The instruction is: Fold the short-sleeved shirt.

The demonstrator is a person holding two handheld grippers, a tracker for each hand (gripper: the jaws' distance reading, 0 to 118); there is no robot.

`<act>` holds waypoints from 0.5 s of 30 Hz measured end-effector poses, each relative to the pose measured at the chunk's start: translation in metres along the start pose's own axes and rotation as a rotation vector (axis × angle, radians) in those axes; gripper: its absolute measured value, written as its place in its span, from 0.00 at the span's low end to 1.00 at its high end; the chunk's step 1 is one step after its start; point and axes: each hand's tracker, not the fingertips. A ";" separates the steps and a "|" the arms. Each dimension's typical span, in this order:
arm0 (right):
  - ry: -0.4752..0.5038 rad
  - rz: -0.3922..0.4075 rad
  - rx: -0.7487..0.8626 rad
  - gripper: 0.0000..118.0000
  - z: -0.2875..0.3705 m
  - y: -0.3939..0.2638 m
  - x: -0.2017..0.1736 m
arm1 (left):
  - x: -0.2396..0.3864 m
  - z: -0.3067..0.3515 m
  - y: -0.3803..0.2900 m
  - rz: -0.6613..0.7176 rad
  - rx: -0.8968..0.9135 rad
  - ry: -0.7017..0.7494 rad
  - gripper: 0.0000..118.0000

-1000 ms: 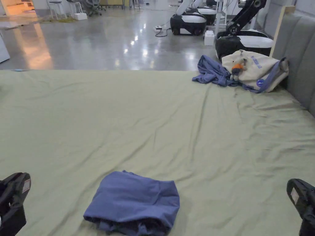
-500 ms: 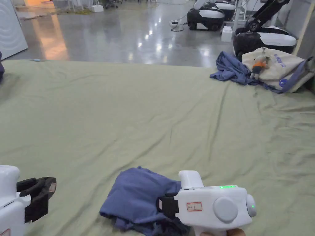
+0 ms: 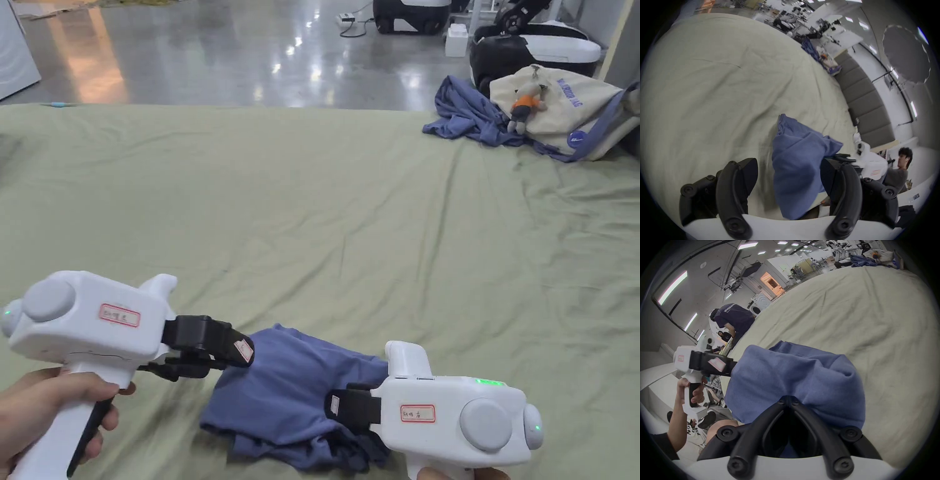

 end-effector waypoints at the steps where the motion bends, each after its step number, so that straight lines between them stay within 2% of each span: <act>1: -0.003 0.009 0.005 0.03 0.000 -0.002 -0.002 | 0.003 -0.006 0.002 -0.007 -0.026 0.025 0.77; 5: 0.000 0.006 0.012 0.03 0.000 -0.003 -0.001 | 0.019 -0.024 -0.003 0.027 -0.068 -0.041 0.77; 8: 0.005 0.011 0.018 0.03 0.000 -0.004 -0.001 | 0.037 -0.032 -0.009 -0.087 -0.087 0.084 0.76; 9: 0.006 0.012 0.019 0.03 0.001 -0.004 -0.001 | 0.041 -0.033 -0.011 -0.110 -0.092 0.102 0.72; 10: 0.006 0.011 0.019 0.03 0.001 -0.004 -0.001 | 0.043 -0.034 -0.012 -0.117 -0.091 0.118 0.65; 12: 0.004 0.023 0.023 0.03 0.001 -0.005 -0.002 | 0.037 -0.033 -0.007 -0.113 -0.076 0.138 0.44; 14: 0.002 0.034 0.029 0.03 0.002 -0.004 -0.004 | 0.042 -0.033 -0.008 -0.118 -0.078 0.131 0.38; 15: -0.030 0.074 0.051 0.03 0.007 -0.003 -0.009 | 0.045 -0.033 -0.008 -0.142 -0.074 0.164 0.37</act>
